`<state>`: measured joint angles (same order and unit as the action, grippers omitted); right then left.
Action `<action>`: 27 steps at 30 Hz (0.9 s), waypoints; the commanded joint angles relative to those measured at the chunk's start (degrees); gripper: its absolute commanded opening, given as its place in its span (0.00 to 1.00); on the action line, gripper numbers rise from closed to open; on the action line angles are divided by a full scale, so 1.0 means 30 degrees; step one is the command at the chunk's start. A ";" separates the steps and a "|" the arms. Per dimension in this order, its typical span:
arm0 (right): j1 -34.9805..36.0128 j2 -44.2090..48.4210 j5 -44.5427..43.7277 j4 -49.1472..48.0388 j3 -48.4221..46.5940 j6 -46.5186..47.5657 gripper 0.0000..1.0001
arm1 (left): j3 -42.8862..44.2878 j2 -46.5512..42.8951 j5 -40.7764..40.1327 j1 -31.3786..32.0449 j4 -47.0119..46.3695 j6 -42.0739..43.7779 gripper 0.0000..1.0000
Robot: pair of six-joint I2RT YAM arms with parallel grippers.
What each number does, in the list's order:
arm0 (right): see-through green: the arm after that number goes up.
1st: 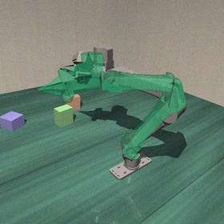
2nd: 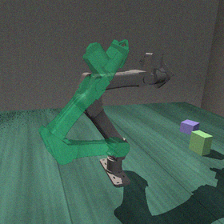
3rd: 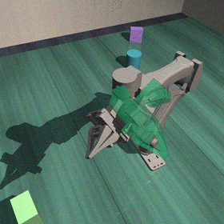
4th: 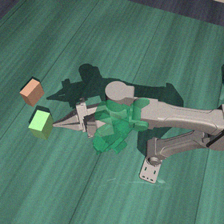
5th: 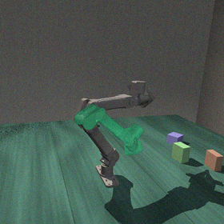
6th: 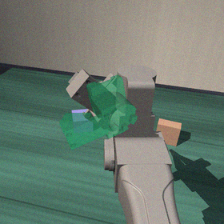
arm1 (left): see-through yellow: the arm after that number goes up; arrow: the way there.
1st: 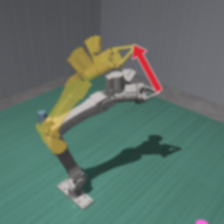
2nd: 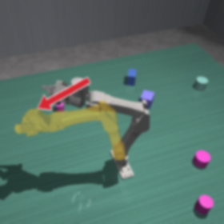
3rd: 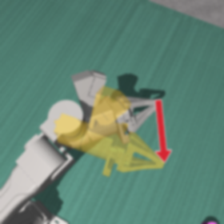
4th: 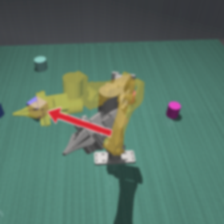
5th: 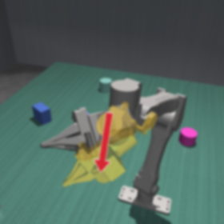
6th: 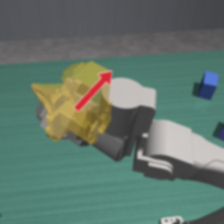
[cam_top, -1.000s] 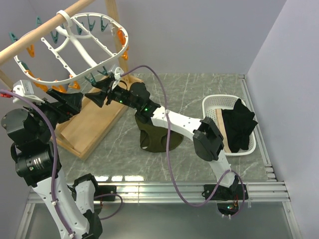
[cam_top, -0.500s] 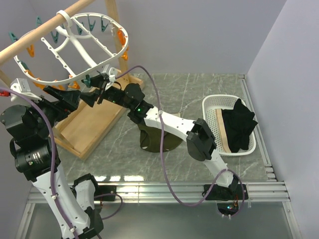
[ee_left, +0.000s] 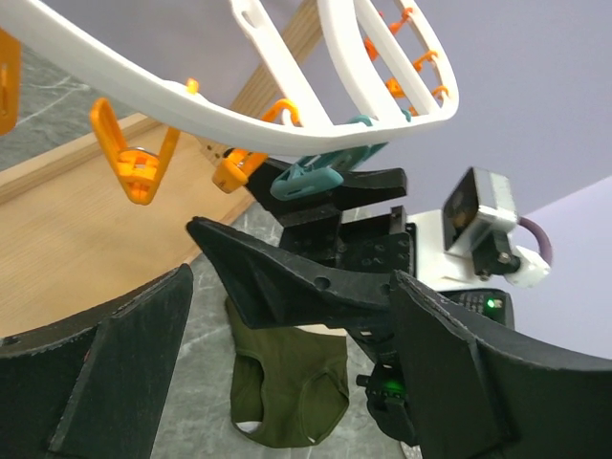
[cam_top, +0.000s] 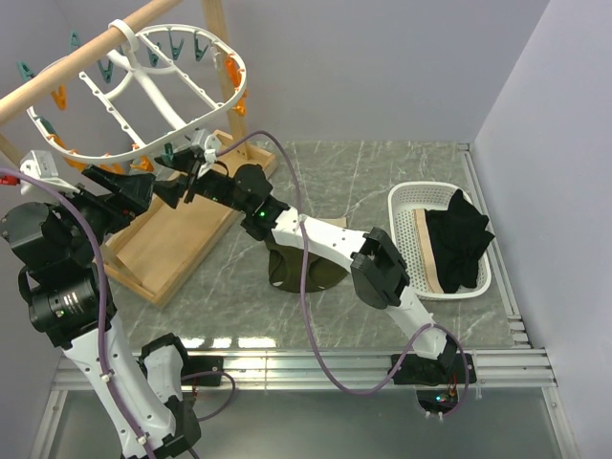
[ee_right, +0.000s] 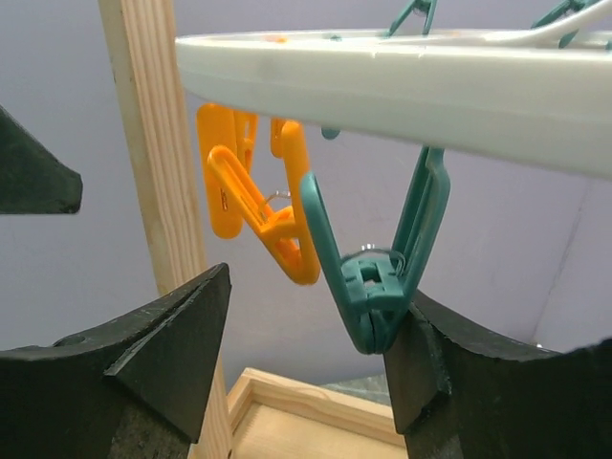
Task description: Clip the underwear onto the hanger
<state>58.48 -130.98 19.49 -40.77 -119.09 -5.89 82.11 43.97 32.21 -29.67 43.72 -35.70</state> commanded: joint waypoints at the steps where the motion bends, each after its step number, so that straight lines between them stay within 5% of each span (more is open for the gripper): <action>1: -0.0331 0.1265 -0.0313 -0.0736 0.0318 0.0089 0.68 | -0.0122 -0.0124 0.1420 -0.0129 -0.0981 0.0269 0.89; 27: -0.1680 0.3552 0.1297 -0.0266 0.1961 0.1377 0.65 | -0.1177 0.0286 0.2565 -0.0071 -0.1068 0.1853 0.85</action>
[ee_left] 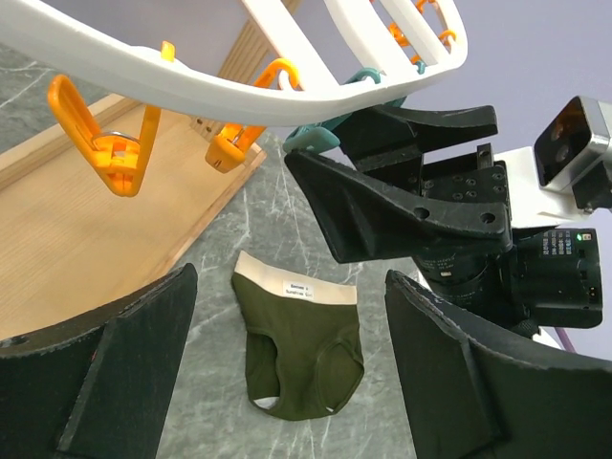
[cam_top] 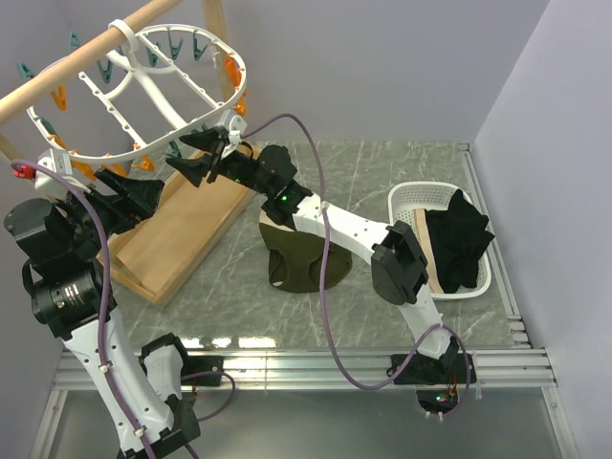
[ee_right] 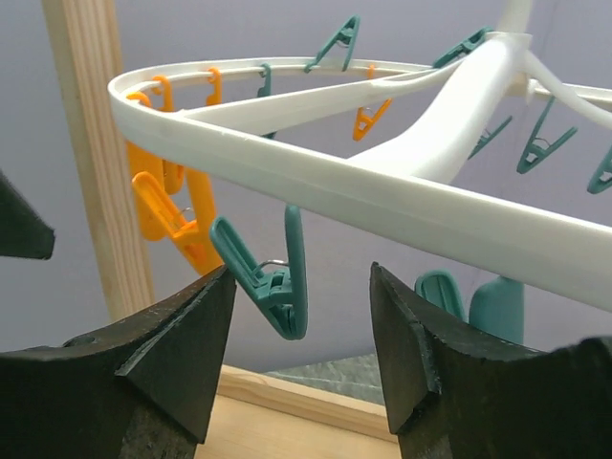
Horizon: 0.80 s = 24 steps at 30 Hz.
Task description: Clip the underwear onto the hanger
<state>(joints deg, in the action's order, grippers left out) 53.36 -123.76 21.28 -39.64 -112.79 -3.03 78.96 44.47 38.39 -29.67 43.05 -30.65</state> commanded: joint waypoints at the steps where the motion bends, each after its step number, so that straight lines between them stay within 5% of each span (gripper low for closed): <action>1: 0.0025 0.1119 0.0787 -0.0645 -0.0166 0.0423 0.65 | -0.0128 0.0148 0.0504 -0.0100 -0.0901 0.0111 0.85; 17: 0.0288 0.1206 -0.0060 0.0380 -0.0254 0.1448 0.40 | 0.0047 0.1114 0.0358 0.0163 -0.3157 -0.0563 0.65; 24: 0.0522 0.1324 -0.1202 0.0790 -0.0195 0.2004 0.35 | 0.1188 0.2343 -0.1631 0.2908 -0.2868 -0.0007 0.60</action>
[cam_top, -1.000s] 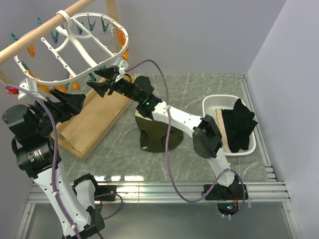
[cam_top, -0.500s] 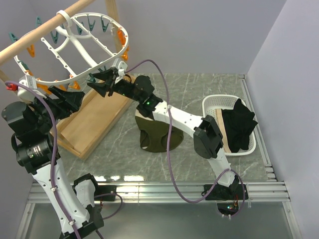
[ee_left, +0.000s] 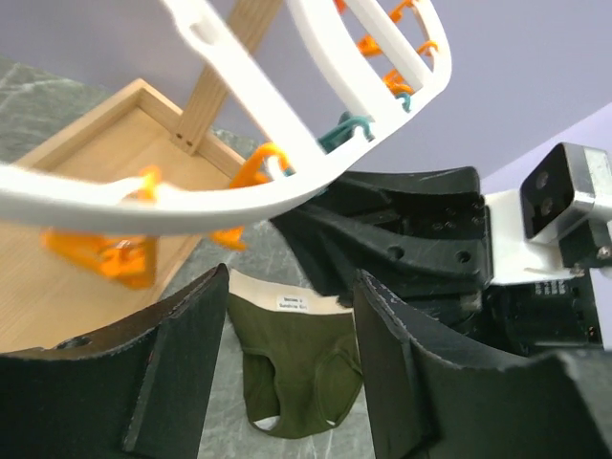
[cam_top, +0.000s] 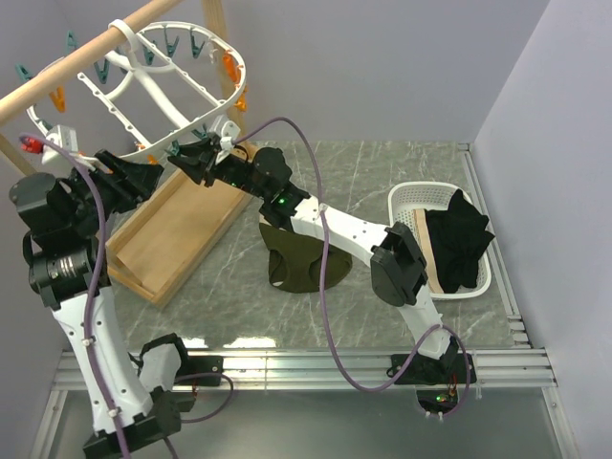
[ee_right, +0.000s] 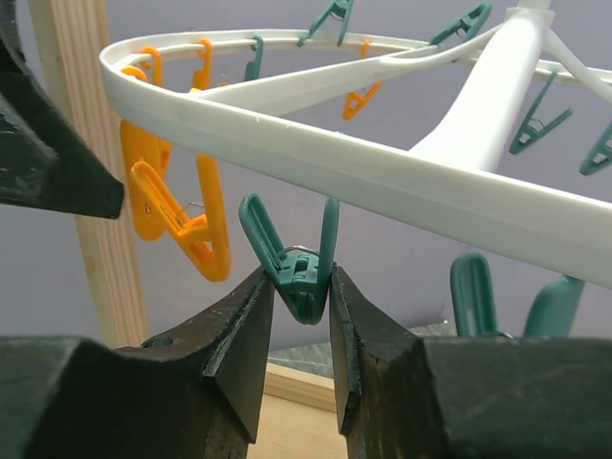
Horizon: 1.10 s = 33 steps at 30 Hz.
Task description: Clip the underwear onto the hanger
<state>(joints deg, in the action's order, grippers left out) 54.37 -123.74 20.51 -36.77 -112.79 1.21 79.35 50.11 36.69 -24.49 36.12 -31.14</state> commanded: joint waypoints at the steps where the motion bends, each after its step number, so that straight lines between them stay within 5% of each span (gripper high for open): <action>1: 0.0158 0.1345 -0.1036 -0.0135 -0.0224 0.0621 0.34 | 0.1349 0.0727 -0.2024 0.1771 -0.0497 0.0241 0.60; 4: 0.0217 0.1345 -0.1534 -0.0134 -0.0225 0.0650 0.33 | 0.1440 0.0817 -0.4169 0.4030 -0.0846 0.0417 0.59; 13: 0.0246 0.1550 -0.1974 -0.0047 -0.0049 0.0972 0.27 | 0.1090 0.0964 -0.7919 0.4676 -0.2222 -0.0021 0.52; 33: 0.1125 0.1696 -0.4258 0.0861 -0.0137 0.2789 0.08 | 0.0268 0.0962 -0.8740 0.6288 -0.3281 -0.0813 0.44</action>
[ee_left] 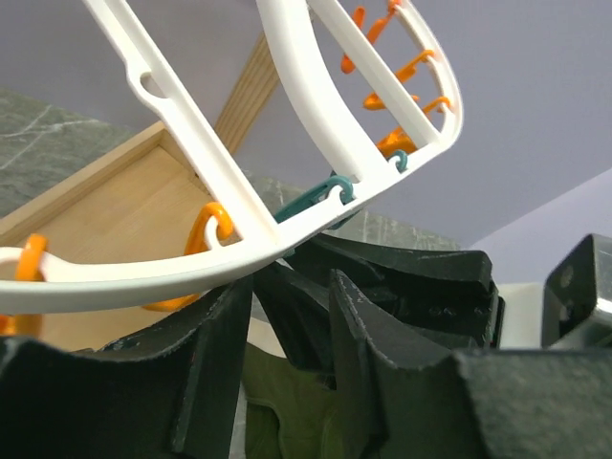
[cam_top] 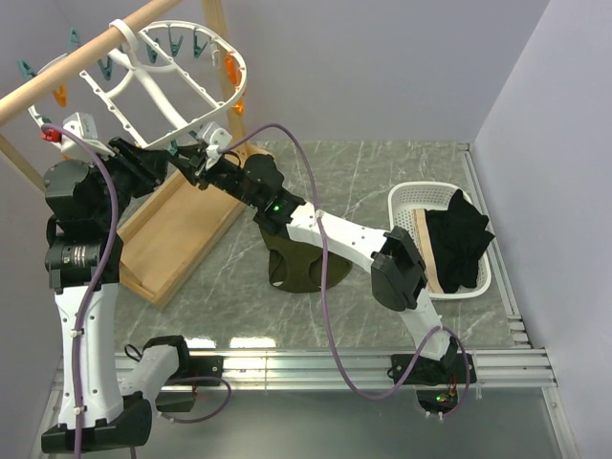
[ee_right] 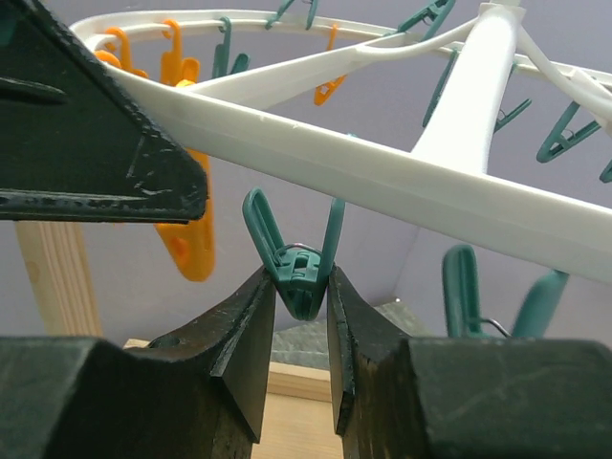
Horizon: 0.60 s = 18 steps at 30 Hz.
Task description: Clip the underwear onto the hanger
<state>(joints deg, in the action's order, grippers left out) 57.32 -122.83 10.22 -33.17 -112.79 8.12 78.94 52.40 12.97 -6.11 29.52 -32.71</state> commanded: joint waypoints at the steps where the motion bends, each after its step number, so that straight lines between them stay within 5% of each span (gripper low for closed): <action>1: 0.0112 0.1420 -0.0915 -0.0312 -0.0108 0.0516 0.07 | 0.0407 0.0257 -0.1389 0.0219 -0.1051 -0.0346 0.45; 18: 0.0581 0.1800 -0.1093 -0.0223 0.0155 0.0809 0.11 | 0.1197 0.1488 -0.2741 0.0572 -0.1109 -0.0553 0.33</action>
<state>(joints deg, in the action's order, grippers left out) 58.74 -122.78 7.53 -31.07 -112.79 10.20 79.77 56.88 7.07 -4.47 29.71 -34.59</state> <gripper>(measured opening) 0.317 0.351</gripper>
